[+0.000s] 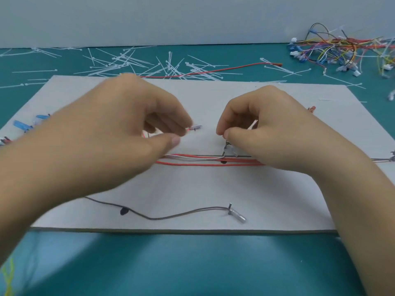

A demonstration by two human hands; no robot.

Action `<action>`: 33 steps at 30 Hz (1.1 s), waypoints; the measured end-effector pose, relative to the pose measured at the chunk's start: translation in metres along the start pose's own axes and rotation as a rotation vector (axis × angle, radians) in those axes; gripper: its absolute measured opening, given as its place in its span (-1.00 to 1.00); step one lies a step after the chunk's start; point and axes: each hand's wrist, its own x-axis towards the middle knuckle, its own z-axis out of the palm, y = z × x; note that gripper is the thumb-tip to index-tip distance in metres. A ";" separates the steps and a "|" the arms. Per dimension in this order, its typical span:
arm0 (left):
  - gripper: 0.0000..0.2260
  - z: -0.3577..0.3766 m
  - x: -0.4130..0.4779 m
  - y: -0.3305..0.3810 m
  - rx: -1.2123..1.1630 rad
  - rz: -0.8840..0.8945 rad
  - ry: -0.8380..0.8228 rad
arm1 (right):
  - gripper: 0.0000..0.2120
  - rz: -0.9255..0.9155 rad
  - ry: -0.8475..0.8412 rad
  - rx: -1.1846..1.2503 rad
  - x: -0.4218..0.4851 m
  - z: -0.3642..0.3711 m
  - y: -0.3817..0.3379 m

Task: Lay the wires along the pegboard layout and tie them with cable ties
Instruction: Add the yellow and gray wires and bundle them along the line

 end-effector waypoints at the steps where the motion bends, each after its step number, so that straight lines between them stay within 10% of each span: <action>1: -0.80 -0.007 -0.004 -0.010 0.023 -0.010 0.011 | -0.85 -0.028 -0.031 -0.003 -0.002 0.000 -0.001; 24: -0.83 0.025 -0.031 -0.055 -0.031 -0.042 0.223 | -0.97 -0.184 -0.123 -0.178 0.001 0.003 -0.001; 33: -0.90 0.064 -0.001 0.000 -0.155 -0.102 0.208 | -0.92 0.079 -0.165 -0.254 -0.006 -0.036 0.022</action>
